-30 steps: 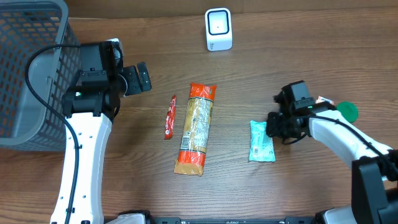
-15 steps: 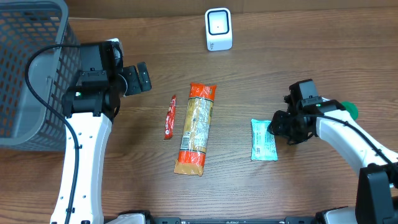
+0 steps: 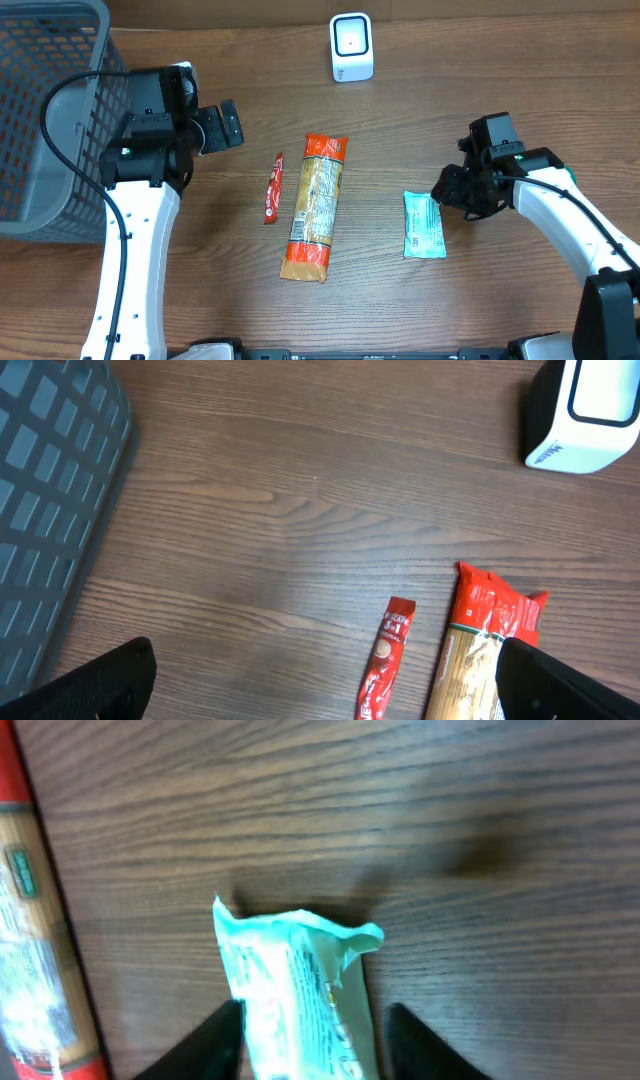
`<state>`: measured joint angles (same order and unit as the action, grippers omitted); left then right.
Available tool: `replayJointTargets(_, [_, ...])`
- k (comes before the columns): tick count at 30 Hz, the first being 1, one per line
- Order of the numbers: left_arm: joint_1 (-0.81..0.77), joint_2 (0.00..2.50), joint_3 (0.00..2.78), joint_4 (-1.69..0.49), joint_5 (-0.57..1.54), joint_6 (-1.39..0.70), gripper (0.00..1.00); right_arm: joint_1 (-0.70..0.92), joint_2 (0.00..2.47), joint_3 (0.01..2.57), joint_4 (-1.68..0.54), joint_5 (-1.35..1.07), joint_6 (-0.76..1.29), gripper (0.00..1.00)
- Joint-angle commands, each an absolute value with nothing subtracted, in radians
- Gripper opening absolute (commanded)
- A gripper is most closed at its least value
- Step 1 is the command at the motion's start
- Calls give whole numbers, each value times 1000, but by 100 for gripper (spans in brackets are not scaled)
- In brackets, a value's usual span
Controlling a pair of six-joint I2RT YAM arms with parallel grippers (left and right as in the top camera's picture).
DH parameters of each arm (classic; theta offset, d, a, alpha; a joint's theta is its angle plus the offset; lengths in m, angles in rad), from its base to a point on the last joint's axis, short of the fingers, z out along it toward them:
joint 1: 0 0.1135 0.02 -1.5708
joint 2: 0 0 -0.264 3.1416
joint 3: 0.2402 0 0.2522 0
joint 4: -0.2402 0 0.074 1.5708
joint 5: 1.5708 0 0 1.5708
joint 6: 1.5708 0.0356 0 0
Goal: Scan the item barcode
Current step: 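Close the right gripper on the wipe pack's corner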
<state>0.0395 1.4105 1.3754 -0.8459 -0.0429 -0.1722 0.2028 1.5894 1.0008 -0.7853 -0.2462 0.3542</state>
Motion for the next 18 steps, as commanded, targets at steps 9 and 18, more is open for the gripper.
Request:
replayJointTargets(9, [39, 1416, 1381, -845, -56, -160, 100, 202, 1565, 894, -630, -241, 339, 37])
replayJointTargets(18, [39, 1416, 1381, -845, -56, -160, 100, 203, 1567, 800, -512, -299, 339, 36])
